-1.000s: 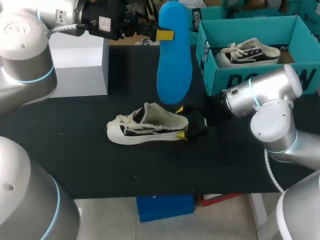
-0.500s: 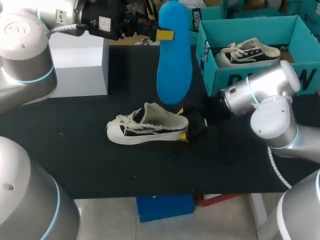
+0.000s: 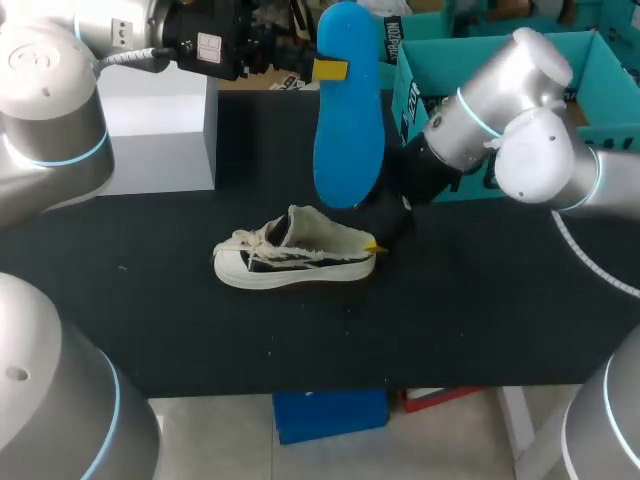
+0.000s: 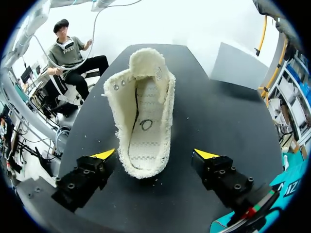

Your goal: Take the shoe out of the shoebox, open the shoe tongue, remove and reinsert the insole, then place the shoe into the shoebox

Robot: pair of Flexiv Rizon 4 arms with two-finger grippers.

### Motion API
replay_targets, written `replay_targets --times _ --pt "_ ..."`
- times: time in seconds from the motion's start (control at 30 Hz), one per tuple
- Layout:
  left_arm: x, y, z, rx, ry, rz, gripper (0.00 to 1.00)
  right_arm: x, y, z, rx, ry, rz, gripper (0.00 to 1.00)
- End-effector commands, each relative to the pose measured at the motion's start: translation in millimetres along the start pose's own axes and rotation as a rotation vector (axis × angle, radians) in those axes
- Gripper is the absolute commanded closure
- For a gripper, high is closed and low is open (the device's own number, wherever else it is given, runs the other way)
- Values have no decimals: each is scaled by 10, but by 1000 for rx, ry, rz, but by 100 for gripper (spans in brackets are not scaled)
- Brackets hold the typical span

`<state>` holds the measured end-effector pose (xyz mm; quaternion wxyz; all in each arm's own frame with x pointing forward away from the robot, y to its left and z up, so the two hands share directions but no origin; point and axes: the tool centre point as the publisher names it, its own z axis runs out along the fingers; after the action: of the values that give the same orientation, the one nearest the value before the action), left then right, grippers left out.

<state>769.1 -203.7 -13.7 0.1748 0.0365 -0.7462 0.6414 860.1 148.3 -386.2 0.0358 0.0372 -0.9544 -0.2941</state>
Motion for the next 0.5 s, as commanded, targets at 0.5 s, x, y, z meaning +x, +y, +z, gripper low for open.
replay_targets --times 0.5 --pt "2 11 13 3 -4 2 100 -192 516 150 517 -4 14 0"
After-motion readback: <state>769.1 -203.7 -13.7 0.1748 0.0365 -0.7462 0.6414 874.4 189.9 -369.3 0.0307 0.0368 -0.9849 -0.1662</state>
